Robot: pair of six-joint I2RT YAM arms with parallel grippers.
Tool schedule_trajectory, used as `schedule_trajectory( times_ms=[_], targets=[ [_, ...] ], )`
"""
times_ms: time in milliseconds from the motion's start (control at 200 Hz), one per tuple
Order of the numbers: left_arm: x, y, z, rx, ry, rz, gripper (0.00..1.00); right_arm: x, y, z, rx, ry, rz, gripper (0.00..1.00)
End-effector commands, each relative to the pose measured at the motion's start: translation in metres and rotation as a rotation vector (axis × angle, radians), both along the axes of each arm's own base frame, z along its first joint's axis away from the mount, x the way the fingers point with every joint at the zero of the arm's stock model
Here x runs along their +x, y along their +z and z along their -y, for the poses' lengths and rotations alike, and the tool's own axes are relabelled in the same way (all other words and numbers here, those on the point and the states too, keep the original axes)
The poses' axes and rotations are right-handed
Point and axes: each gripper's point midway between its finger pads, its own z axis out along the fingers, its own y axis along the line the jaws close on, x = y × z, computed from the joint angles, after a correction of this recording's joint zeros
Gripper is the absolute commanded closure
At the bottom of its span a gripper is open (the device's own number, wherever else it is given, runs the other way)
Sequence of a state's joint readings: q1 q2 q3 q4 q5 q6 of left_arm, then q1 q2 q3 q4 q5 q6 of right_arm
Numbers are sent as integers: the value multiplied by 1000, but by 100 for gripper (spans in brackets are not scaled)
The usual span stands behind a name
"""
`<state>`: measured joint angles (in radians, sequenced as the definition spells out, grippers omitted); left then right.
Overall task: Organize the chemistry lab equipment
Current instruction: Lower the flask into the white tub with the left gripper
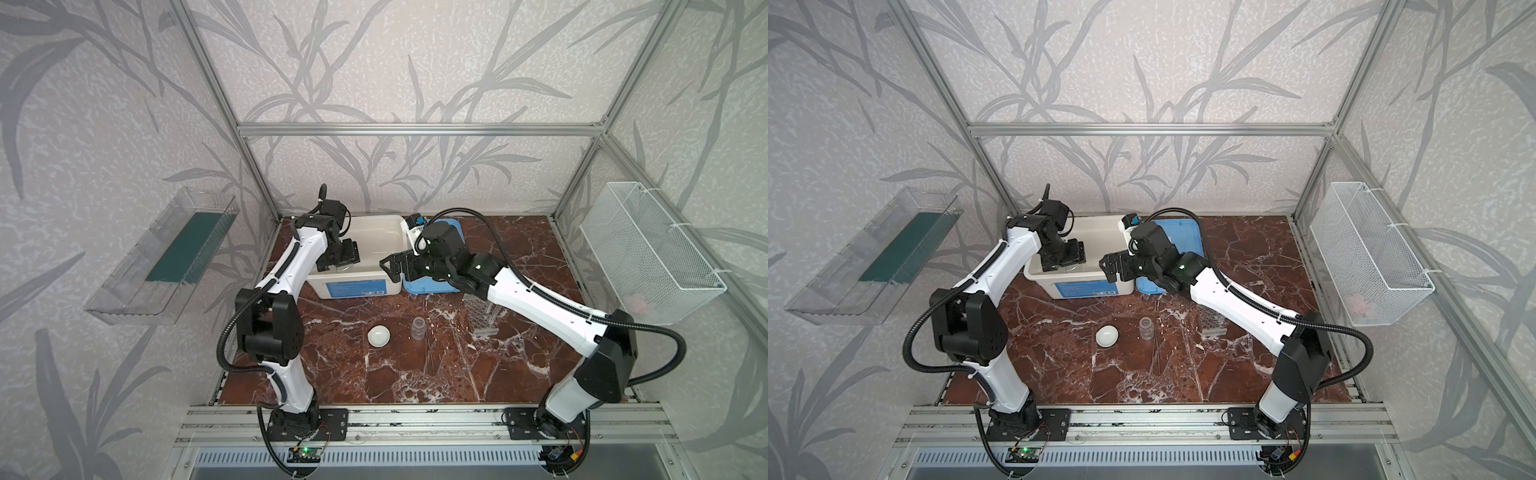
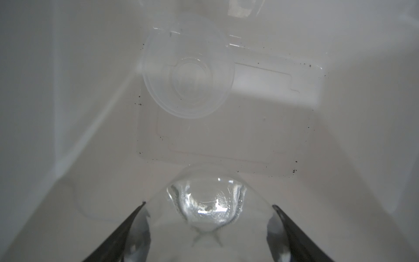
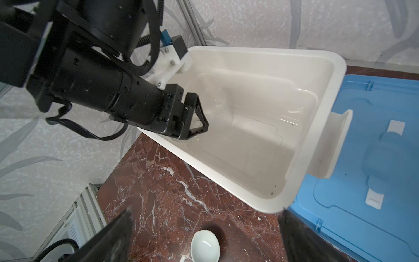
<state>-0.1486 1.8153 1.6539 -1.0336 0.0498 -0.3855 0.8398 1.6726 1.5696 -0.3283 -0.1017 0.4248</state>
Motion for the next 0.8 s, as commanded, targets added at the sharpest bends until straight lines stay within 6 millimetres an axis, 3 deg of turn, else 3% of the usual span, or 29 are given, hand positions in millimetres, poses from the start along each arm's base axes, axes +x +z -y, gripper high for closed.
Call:
schedule_trajectory(
  times_ms=[0, 260, 510, 670, 795],
  targets=[
    [1, -13, -2, 36, -21, -48, 48, 4, 2, -14, -21, 49, -5, 1],
    [17, -43, 12, -4, -13, -77, 48, 15, -15, -32, -22, 58, -38, 2],
    [18, -63, 5, 53, -8, -112, 48, 19, -25, -31, -47, 50, -36, 2],
    [19, -64, 7, 46, -7, -116, 47, 20, -28, -30, -55, 46, -36, 2],
    [19, -65, -5, 100, 4, -132, 46, 21, -31, -29, -59, 45, -39, 2]
  ],
)
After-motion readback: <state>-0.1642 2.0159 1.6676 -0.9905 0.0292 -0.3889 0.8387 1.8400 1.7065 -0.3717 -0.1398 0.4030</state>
